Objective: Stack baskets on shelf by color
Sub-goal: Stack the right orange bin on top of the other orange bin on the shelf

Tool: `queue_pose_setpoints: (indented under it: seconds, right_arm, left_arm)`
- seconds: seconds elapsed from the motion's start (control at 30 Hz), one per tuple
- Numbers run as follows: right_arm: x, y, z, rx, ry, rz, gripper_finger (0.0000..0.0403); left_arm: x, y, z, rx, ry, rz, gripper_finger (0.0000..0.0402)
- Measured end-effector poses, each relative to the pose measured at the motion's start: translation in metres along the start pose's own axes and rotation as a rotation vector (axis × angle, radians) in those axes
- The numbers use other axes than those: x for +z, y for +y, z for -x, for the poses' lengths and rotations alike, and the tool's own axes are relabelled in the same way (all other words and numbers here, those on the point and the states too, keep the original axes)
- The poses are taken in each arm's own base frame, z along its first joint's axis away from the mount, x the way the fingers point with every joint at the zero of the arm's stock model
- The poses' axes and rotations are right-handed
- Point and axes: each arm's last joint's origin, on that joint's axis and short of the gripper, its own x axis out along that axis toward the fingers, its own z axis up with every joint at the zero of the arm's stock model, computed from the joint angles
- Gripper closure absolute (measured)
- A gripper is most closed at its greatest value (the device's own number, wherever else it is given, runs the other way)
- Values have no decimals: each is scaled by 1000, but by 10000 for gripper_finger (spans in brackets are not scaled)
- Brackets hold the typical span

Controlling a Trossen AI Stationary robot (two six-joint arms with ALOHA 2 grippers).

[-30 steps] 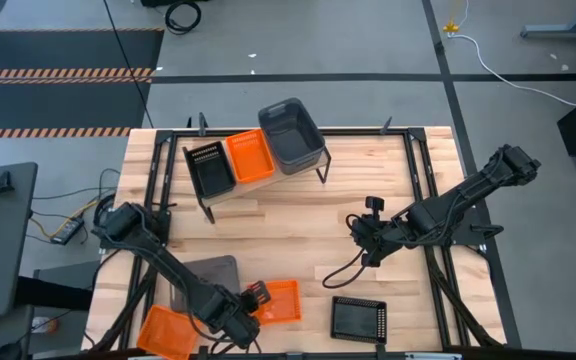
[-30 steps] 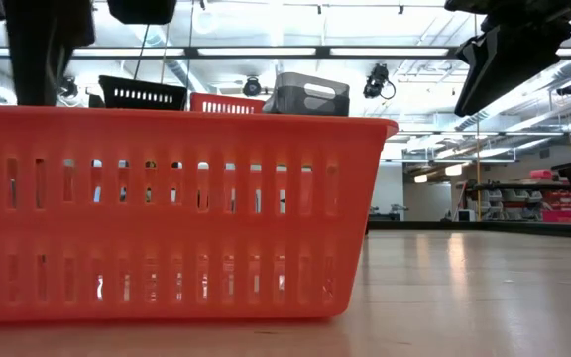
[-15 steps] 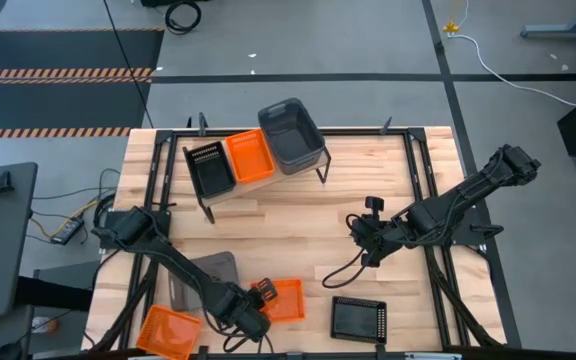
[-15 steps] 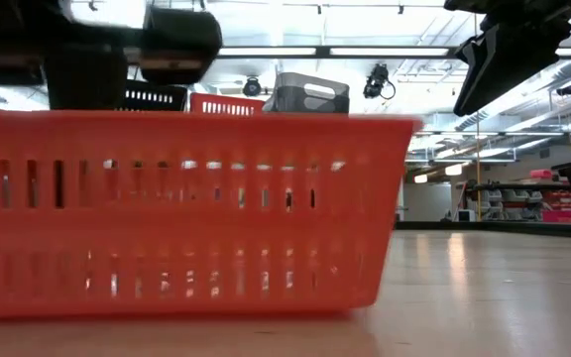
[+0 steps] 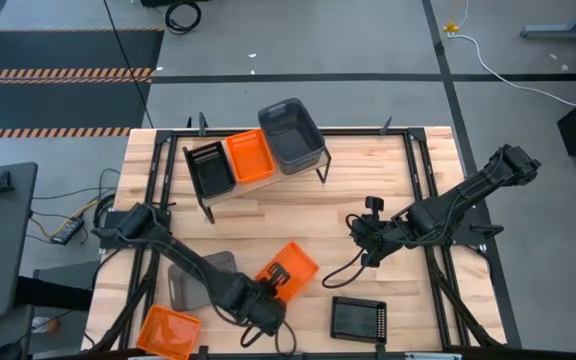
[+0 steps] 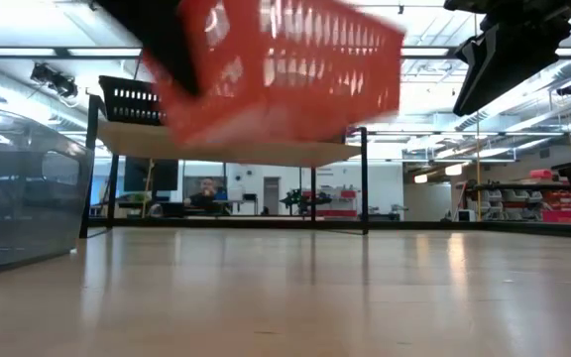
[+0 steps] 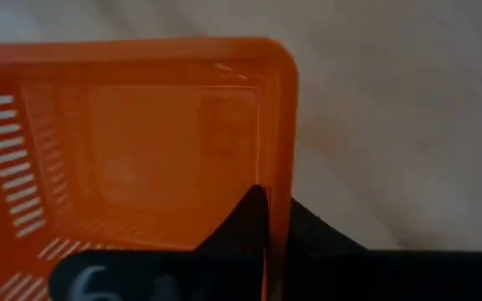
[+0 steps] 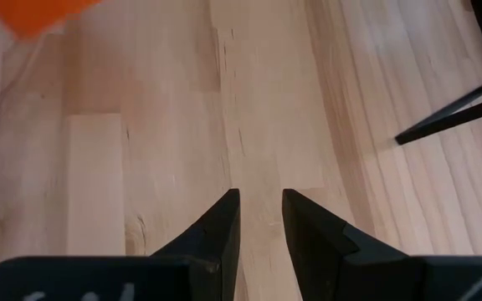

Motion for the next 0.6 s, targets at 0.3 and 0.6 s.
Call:
queue_pose_setpoints:
  seconds: [0.3, 0.6]
  right_arm:
    - [0, 0, 0, 0, 0, 0, 304]
    - [0, 0, 0, -1, 0, 0, 304]
  left_arm:
    - [-13, 70, 64, 168, 150, 307, 396]
    - [-51, 128, 83, 211, 248, 595, 396]
